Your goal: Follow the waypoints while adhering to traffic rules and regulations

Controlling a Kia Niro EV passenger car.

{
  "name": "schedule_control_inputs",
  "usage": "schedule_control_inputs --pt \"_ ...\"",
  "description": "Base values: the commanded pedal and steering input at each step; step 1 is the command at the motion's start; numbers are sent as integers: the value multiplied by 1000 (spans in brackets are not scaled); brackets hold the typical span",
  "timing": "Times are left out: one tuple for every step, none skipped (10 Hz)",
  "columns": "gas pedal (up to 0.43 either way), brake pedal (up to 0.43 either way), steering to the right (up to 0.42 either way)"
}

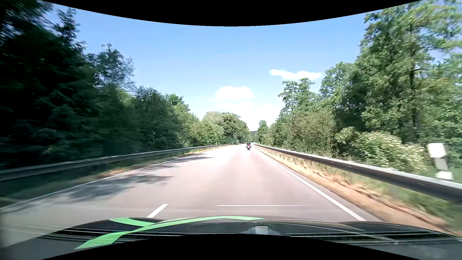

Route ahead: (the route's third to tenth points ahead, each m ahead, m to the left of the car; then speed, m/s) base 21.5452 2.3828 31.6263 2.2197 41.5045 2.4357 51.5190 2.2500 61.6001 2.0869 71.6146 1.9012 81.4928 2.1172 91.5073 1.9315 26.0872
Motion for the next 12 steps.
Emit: schedule_control_inputs --pt "268 0 1" --pt "268 0 1" --pt "260 0 1" --pt "248 0 1" --pt "248 0 1" --pt "248 0 1" --pt "248 0 1" --pt "248 0 1" --pt "260 0 1" --pt "260 0 1" --pt "260 0 1" --pt "240 0 1"
